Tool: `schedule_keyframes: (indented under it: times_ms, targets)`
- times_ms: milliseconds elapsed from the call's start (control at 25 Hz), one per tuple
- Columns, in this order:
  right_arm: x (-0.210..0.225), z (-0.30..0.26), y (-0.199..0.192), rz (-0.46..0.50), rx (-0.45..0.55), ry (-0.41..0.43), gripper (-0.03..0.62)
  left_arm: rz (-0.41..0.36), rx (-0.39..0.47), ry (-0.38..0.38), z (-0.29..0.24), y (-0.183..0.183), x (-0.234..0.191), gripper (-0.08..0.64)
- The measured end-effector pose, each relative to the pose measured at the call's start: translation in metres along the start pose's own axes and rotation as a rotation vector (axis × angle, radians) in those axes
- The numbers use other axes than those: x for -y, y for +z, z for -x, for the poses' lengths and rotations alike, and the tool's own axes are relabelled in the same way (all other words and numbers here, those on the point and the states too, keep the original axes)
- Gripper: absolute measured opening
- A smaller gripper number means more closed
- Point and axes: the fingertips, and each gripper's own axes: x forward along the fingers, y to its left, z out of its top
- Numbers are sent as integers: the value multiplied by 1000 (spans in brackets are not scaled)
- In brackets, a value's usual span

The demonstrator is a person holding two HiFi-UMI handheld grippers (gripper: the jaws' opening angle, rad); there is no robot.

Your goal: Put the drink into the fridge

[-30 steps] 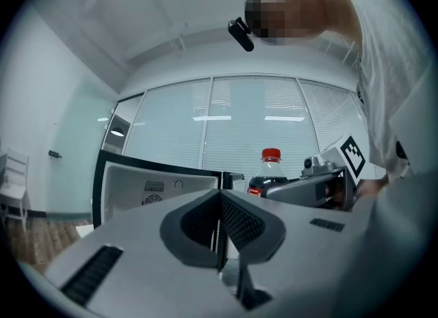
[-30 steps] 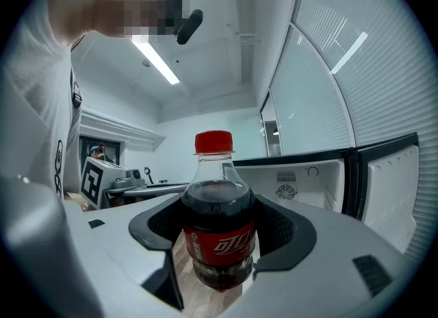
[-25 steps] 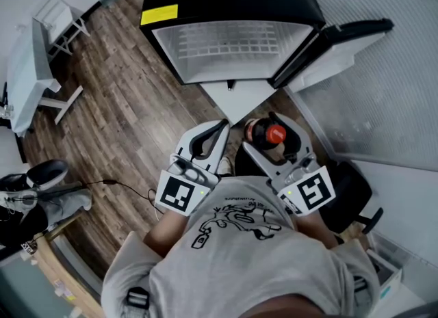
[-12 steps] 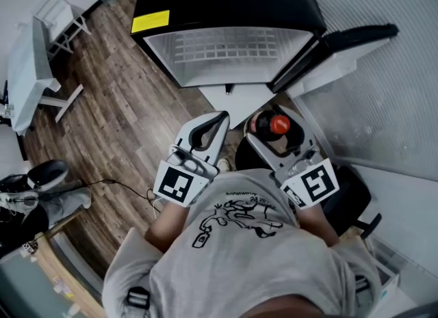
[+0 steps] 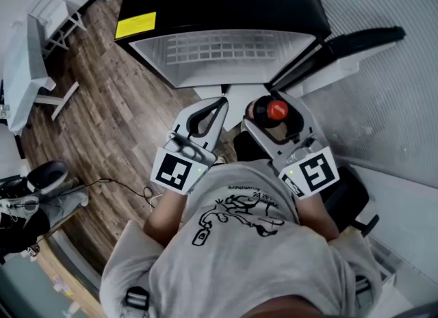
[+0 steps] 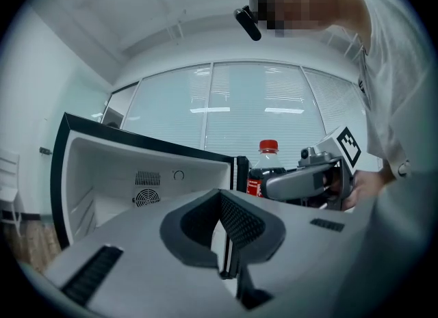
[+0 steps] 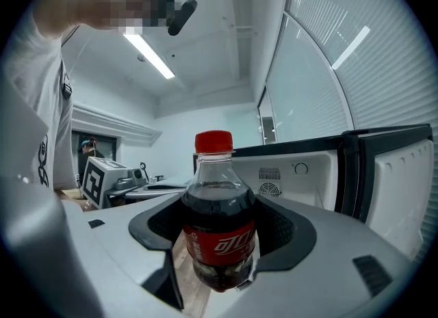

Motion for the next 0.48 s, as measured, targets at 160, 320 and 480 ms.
schedule_keyframes:
  times_ms: [160, 320, 480]
  targets:
    - [12, -12, -6, -3, -7, -10, 324, -13, -10, -7, -15, -9, -10, 2]
    - [20, -24, -11, 7, -13, -2, 324, -27, -35, -34, -29, -21, -17, 2]
    - [29, -33, -17, 20, -18, 1, 324, -43, -65, -67, -43, -35, -20, 2]
